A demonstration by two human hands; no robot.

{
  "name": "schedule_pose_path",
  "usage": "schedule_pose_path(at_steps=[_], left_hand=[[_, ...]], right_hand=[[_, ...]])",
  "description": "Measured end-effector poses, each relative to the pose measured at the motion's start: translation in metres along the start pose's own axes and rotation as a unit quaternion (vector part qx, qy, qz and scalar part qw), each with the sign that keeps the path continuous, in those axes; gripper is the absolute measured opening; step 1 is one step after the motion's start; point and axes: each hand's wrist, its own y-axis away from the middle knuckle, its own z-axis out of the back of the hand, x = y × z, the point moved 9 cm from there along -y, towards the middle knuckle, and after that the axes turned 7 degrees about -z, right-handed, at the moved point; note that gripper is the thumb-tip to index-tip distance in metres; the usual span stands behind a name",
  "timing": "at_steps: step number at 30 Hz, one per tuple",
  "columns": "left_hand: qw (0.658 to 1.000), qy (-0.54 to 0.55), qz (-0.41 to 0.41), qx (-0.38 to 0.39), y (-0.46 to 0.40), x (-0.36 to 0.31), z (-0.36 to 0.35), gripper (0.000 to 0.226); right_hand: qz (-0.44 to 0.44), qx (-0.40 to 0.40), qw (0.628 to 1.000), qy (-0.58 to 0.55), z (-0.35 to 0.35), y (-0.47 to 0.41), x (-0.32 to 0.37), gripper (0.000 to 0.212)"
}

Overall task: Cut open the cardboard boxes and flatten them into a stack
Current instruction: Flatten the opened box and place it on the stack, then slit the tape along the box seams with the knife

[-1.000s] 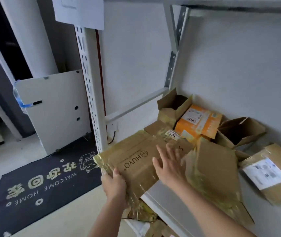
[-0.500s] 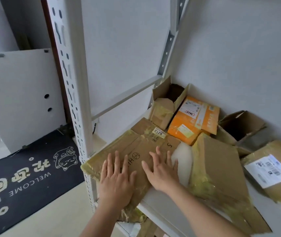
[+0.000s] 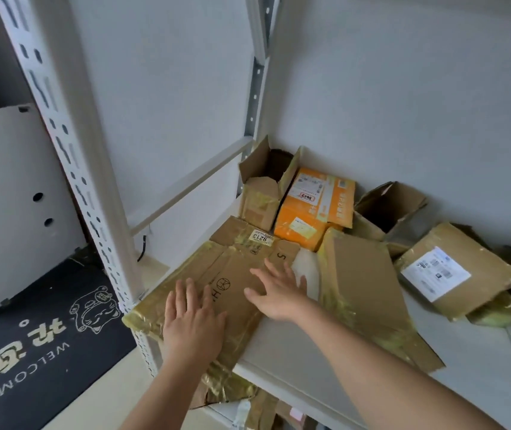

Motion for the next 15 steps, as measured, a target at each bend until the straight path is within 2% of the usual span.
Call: schedule_pose_path(at_steps=[4, 6, 8, 10, 12, 15], left_hand=[[0.998, 0.022, -0.051, -0.024, -0.002, -0.041, 0.035, 0.066], [0.993, 0.068, -0.091, -0.038, -0.006, -0.072, 0.048, 0.050], [0.979, 0.170, -0.109, -0.031, -0.009, -0.102, 0.050, 0.029], [0.941, 0.324, -0.092, 0.028, -0.009, -0.132, 0.036, 0.030], [0.885, 0.449, -0.068, 0.104, -0.003, -0.163, 0.019, 0.036], [0.818, 0.551, -0.022, 0.163, 0.007, -0.193, 0.000, 0.026]], right_hand=[[0.024, -0.162, 0.986, -0.011, 0.068, 0.053, -0.031, 0.054], [-0.015, -0.224, 0.974, -0.008, 0.089, 0.076, -0.067, 0.056], [-0.087, -0.262, 0.961, -0.022, 0.100, 0.093, -0.112, 0.060], [-0.179, -0.253, 0.947, -0.087, 0.093, 0.097, -0.160, 0.065], [-0.244, -0.193, 0.932, -0.185, 0.070, 0.095, -0.196, 0.073], [-0.211, -0.140, 0.911, -0.324, 0.050, 0.099, -0.213, 0.078]])
